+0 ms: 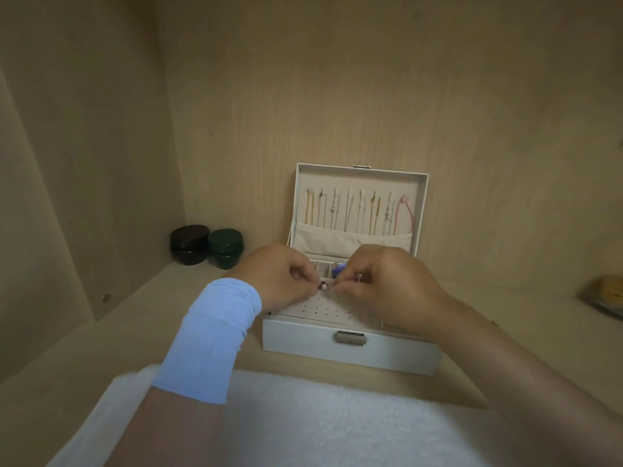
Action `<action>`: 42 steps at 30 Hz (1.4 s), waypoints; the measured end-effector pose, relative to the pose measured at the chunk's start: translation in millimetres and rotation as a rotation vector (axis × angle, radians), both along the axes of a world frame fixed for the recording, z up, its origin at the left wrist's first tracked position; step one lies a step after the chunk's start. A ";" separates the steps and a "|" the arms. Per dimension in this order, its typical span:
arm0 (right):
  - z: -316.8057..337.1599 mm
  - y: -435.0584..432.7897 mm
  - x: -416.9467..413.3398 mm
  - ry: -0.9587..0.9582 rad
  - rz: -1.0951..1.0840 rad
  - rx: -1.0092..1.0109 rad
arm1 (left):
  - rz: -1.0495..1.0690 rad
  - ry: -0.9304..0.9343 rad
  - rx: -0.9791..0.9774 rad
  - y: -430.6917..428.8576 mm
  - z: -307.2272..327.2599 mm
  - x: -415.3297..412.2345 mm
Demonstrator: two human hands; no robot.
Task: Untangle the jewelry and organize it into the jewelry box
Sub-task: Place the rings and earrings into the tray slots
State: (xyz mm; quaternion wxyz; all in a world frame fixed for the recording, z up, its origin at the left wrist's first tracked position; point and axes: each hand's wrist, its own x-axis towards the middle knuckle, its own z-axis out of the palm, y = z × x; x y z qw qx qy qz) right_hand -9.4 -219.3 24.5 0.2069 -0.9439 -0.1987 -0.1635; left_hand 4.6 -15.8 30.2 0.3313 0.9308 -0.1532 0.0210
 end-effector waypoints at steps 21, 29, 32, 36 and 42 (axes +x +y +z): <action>-15.1 6.8 -6.0 -0.016 0.125 -0.159 | -0.077 0.096 0.105 -3.0 -1.1 -1.8; -9.3 -6.6 -1.5 0.081 0.127 -0.029 | -0.104 0.087 0.134 -8.5 -2.3 -3.3; 7.0 -24.0 -3.9 0.102 0.071 0.076 | -0.100 0.086 0.152 -10.7 -2.0 -4.2; 25.1 -70.2 -9.9 0.145 -0.024 0.104 | -0.053 0.036 0.120 -15.5 -0.2 -5.8; 17.4 -151.3 -6.0 0.254 -0.142 0.020 | -0.100 -0.174 0.003 -66.2 2.7 -18.7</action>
